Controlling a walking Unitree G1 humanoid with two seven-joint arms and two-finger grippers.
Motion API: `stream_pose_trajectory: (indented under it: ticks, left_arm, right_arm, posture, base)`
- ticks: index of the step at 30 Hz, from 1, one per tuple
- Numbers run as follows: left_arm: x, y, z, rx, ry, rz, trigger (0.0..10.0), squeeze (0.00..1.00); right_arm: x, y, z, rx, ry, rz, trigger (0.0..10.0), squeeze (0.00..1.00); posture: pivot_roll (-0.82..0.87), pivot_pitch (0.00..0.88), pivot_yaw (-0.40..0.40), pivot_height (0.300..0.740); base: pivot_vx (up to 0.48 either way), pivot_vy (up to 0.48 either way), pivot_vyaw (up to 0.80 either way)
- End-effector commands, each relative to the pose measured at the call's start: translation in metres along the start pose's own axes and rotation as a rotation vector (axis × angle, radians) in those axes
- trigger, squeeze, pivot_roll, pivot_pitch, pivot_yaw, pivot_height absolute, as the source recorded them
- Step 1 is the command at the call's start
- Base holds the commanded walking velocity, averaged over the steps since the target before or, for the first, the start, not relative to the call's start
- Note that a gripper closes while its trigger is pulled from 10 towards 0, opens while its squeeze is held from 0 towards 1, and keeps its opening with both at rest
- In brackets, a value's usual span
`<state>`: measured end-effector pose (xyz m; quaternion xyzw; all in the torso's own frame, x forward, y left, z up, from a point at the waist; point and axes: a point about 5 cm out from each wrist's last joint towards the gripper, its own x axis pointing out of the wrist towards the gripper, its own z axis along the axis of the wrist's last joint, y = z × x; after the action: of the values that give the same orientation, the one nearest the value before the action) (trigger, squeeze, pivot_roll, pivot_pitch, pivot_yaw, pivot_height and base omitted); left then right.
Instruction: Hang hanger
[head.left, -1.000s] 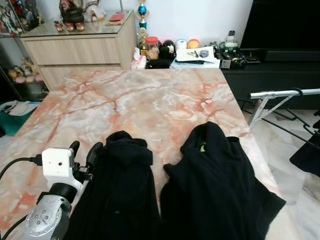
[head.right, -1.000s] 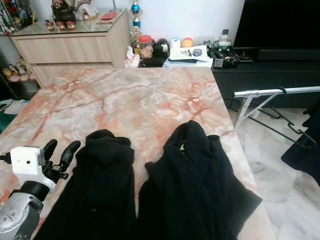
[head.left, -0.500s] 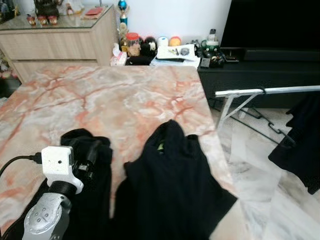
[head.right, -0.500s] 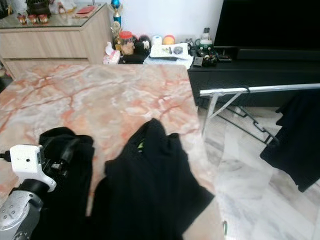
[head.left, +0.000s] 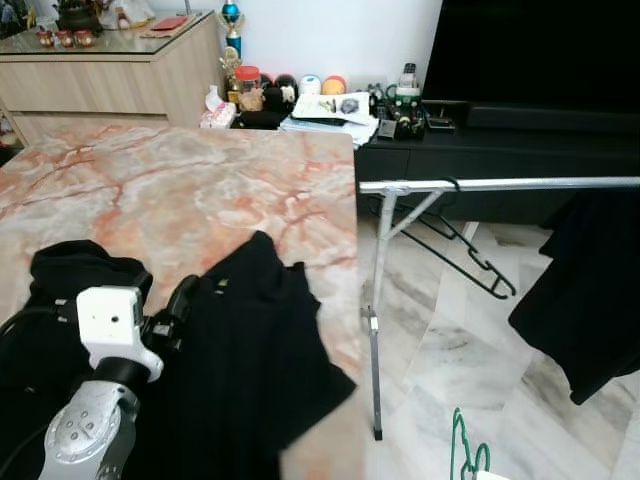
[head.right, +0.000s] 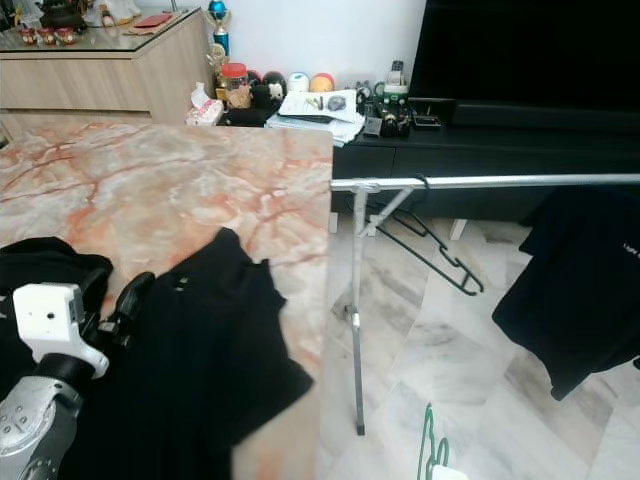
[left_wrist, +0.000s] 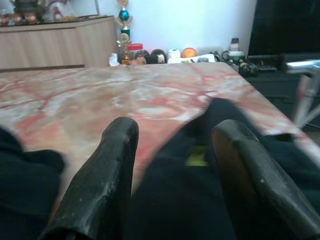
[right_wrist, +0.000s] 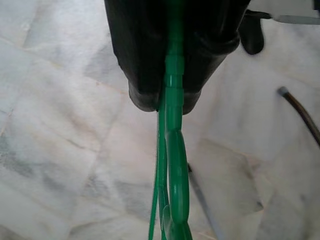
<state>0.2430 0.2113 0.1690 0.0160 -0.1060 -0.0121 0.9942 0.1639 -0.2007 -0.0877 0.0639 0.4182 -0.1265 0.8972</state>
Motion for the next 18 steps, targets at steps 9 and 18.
stream_pose_trajectory:
  ticks: [9,18]
  left_arm:
    - [0.0009,-0.0059,-0.0001,-0.005,-0.001,-0.024,10.0,0.0]
    - [0.0012,-0.0116,-0.0015,-0.012,0.004,-0.045,10.0,0.0]
  right_arm:
    - [-0.0009,-0.0073,-0.0019,0.004,0.004,-0.03,10.0,0.0]
    - [-0.0007,-0.0095,-0.0007,0.005,0.001,-0.035,10.0,0.0]
  posture:
    - [0.05,0.09,0.047,0.721]
    - [0.05,0.091,0.043,0.721]
  base:
    - [0.0,-0.48,0.0]
    - [0.0,-0.48,0.0]
